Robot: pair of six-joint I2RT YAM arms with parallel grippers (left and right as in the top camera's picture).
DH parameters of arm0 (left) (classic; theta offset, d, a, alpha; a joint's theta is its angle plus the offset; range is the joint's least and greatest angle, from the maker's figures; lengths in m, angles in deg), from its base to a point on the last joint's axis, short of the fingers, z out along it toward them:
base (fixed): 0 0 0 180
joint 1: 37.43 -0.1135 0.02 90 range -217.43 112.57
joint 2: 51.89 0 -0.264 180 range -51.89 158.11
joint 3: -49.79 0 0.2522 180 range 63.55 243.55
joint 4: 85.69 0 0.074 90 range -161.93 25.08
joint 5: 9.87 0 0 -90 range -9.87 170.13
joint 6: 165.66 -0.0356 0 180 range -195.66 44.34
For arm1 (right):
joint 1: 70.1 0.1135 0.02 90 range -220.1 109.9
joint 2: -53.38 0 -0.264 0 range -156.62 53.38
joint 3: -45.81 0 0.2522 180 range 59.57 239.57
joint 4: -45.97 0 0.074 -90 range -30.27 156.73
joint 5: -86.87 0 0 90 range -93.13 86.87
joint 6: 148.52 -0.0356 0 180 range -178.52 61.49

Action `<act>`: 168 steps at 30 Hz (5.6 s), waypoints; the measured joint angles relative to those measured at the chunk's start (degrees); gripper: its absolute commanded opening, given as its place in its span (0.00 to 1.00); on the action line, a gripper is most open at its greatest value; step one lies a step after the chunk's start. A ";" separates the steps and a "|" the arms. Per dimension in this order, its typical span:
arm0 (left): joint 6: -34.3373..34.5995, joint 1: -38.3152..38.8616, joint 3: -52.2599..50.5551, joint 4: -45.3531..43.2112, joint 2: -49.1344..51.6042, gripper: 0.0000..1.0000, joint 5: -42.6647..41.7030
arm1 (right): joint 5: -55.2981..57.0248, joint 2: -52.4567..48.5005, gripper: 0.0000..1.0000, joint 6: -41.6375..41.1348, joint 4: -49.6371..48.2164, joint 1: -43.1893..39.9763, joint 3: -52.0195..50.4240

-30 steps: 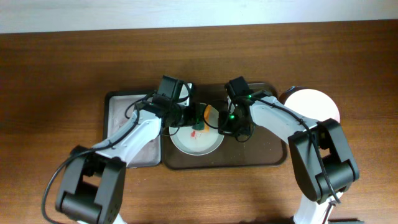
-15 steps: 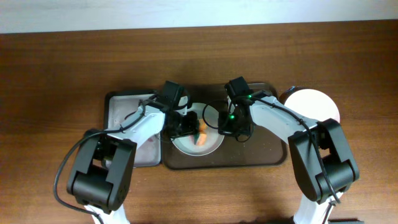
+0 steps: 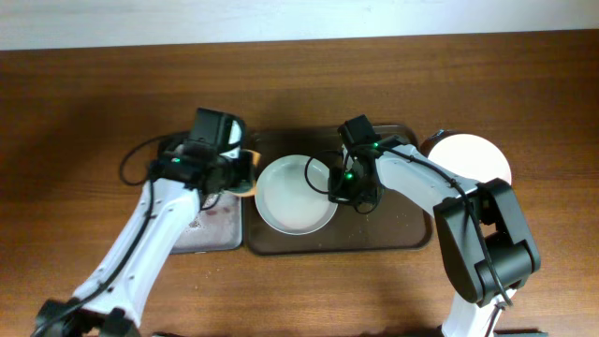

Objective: Clean dirty plates on tray and stack at the side

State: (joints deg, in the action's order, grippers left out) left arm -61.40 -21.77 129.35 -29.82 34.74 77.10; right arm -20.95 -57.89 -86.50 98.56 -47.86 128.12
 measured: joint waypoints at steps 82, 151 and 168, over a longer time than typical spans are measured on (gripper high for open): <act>-4.83 -6.25 3.54 10.43 12.44 1.00 1.90 | 11.23 -0.22 0.04 4.02 6.51 0.22 4.46; -4.83 -6.25 3.54 9.27 12.44 1.00 1.88 | 42.75 22.82 0.04 1.18 13.88 -24.44 5.92; -4.83 -6.25 3.54 9.01 12.44 1.00 1.88 | 9.92 9.84 0.86 8.24 19.96 -40.76 5.97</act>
State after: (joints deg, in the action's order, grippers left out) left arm -66.23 -28.02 132.89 -20.81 47.18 78.98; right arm -11.03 -48.05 -78.26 118.51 -88.62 134.09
